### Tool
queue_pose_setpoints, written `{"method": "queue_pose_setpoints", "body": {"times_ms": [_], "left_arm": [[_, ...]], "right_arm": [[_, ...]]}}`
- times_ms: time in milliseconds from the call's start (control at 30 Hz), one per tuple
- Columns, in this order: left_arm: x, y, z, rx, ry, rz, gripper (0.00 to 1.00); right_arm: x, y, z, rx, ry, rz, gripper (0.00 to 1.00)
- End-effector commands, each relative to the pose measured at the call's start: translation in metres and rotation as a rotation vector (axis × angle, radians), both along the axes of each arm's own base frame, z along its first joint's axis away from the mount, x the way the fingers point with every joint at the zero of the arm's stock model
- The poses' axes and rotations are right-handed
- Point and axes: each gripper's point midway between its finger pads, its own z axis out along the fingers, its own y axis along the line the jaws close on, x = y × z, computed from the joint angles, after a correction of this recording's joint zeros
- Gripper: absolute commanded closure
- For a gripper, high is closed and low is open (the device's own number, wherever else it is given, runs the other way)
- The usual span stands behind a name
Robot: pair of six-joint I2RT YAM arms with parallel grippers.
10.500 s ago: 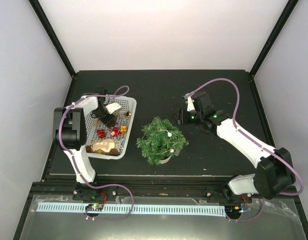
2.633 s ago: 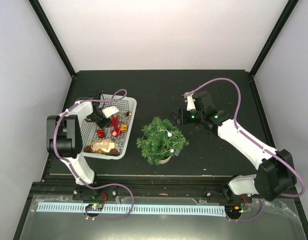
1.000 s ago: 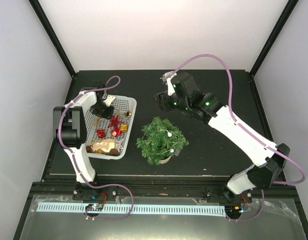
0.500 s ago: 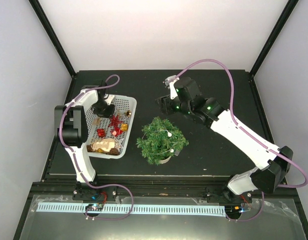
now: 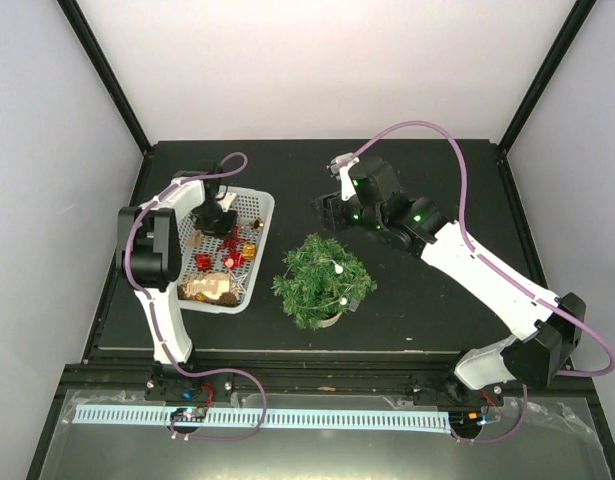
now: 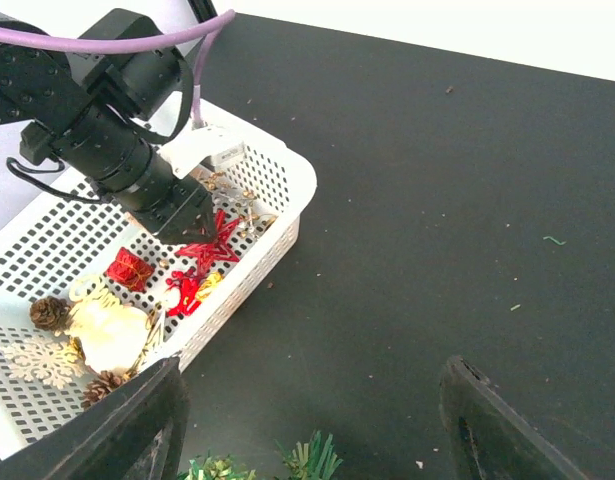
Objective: Decorate the small christmas tree
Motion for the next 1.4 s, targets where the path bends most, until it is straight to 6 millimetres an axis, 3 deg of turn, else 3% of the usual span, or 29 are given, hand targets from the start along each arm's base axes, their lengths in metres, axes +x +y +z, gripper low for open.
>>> {"method": "queue_pose_setpoints", "body": {"times_ms": [0,233,467,633,767,833,1033,1200,1367], "left_arm": [[0.009,-0.002,-0.006,0.038,-0.015,0.012,0.72],[0.007,0.001,-0.013,0.126,-0.049,-0.107,0.76],[-0.001,0.014,-0.015,0.237,-0.093,-0.38,0.81],[0.006,0.031,-0.006,0.389,-0.182,-0.579,0.84],[0.017,0.037,0.012,0.486,-0.29,-0.729,0.88],[0.027,0.038,0.031,0.49,-0.347,-0.716,0.89],[0.037,0.024,0.085,0.257,-0.379,-0.507,0.87],[0.028,0.019,0.076,0.154,-0.294,-0.323,0.72],[0.005,0.004,0.05,0.028,-0.165,-0.198,0.69]], "right_arm": [[-0.002,-0.002,0.014,0.042,-0.028,0.005,0.3],[-0.003,-0.003,0.009,0.036,-0.024,0.007,0.3],[-0.001,-0.005,0.009,0.035,-0.029,0.008,0.3],[-0.001,-0.004,0.008,0.04,-0.023,0.014,0.3],[-0.002,-0.003,0.006,0.039,-0.018,0.016,0.3],[-0.002,-0.003,0.006,0.038,-0.018,0.016,0.3],[0.0,-0.003,0.006,0.04,-0.02,0.014,0.3],[0.001,-0.002,0.007,0.04,-0.021,0.015,0.3],[0.001,-0.002,0.007,0.039,-0.021,0.015,0.3]]}}
